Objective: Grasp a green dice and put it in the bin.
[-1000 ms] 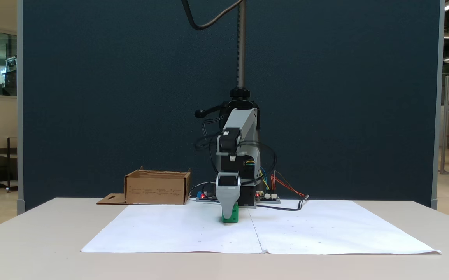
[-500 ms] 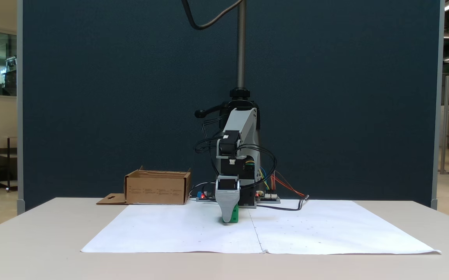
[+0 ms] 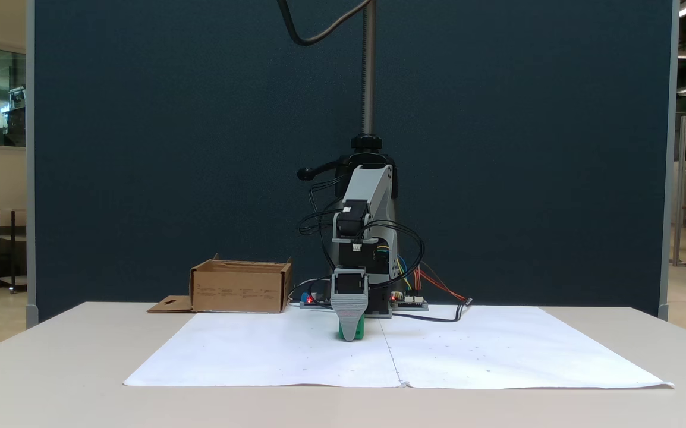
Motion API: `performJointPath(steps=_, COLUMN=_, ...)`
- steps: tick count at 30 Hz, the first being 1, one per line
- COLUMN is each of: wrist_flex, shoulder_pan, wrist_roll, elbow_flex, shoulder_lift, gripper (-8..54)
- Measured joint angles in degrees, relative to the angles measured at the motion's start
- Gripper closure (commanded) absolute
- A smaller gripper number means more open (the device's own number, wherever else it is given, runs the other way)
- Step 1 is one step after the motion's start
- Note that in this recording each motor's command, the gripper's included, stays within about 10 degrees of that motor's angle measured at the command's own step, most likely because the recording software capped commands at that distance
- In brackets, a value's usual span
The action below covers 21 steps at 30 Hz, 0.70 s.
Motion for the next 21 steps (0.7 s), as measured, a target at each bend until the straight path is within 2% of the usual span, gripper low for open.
performJointPath(steps=11, wrist_flex=-0.2, shoulder_pan=0.0, wrist_roll=0.1, elbow_flex=-1.3, shoulder_lift=-0.1, gripper=33.7)
performJointPath(steps=21, wrist_flex=21.3, shoulder_pan=-2.5, wrist_roll=6.2, elbow_flex=-39.5, shoulder_lift=0.0, gripper=33.7)
